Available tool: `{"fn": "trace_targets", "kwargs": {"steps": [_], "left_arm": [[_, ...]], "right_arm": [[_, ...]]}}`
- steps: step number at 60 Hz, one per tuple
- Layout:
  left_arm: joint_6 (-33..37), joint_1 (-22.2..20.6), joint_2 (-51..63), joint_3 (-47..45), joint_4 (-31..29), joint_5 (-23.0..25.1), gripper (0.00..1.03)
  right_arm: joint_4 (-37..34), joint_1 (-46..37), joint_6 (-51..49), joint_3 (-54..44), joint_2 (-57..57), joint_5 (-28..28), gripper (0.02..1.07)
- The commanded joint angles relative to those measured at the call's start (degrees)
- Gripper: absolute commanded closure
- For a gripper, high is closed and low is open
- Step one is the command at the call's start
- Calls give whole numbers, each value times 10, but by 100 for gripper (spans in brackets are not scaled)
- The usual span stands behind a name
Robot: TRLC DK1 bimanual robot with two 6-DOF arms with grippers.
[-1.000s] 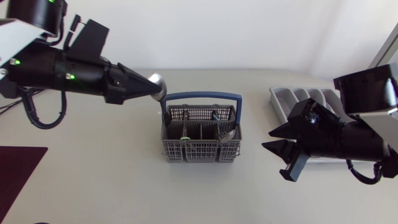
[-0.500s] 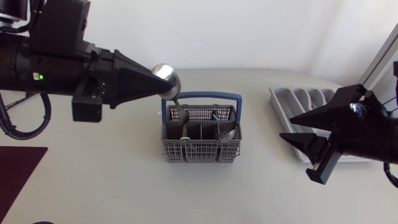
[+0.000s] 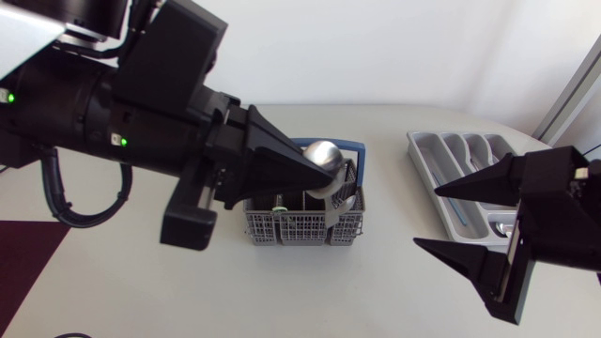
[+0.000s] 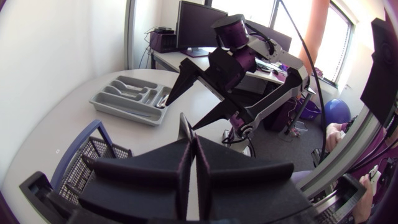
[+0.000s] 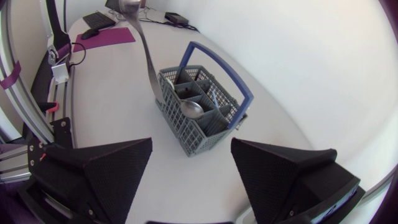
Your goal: Sort the cutlery from the basket into the organizer compartments.
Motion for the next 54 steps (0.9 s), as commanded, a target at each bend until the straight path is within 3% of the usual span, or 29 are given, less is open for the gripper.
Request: {"fn": "trace_targets", "kwargs": {"steps": [1, 16, 40, 54], "left_arm": [[3, -27, 20, 31, -3, 5, 100], [2, -78, 83, 54, -3, 7, 100], [15, -70, 128, 89, -16, 44, 100], [29, -49, 139, 97, -27, 61, 100]], "right_arm": [[-2, 22, 14, 9, -1, -11, 17], [26, 109, 49, 3, 8, -23, 30], [82, 122, 43, -24, 58, -72, 63], [89, 116, 32, -27, 76, -93, 71]]}}
